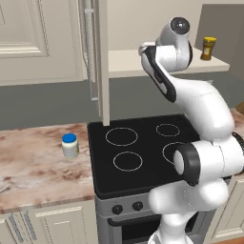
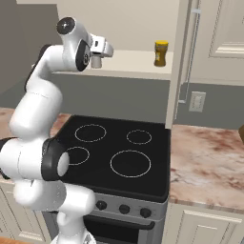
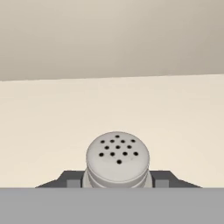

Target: Collect the turmeric, mayonnaise, and shaker from the cabinet and place them next to the stove.

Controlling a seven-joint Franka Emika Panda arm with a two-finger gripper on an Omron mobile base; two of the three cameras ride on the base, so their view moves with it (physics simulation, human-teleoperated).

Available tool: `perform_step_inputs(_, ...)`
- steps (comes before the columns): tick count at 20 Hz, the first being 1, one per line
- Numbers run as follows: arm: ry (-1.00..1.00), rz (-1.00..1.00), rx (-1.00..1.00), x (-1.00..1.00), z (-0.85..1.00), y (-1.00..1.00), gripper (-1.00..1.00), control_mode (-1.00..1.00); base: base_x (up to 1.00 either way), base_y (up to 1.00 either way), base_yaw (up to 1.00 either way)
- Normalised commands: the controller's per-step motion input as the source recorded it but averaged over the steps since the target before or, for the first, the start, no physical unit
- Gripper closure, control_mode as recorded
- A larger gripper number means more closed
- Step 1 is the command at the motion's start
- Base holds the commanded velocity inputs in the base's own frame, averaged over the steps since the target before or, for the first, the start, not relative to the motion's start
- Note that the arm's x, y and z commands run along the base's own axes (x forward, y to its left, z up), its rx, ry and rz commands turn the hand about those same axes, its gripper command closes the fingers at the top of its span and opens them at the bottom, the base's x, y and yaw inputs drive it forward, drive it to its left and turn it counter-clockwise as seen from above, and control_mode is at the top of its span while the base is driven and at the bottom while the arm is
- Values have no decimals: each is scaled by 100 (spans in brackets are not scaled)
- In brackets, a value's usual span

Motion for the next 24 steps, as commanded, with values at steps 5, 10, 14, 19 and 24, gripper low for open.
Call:
perform_step_inputs(5,0,28,-5,-100,-3,10,100,-100,0,0,0)
perform_step_inputs(10,0,36,-5,-100,-21,6,100,-100,0,0,0)
perform_step_inputs(14,0,39,-6,-100,-37,18,100,-100,0,0,0)
perform_step_inputs(19,0,40,-5,-98,-45,20,100,-100,0,0,0)
perform_step_inputs(24,0,39,-5,-94,-45,28,100,-100,0,0,0)
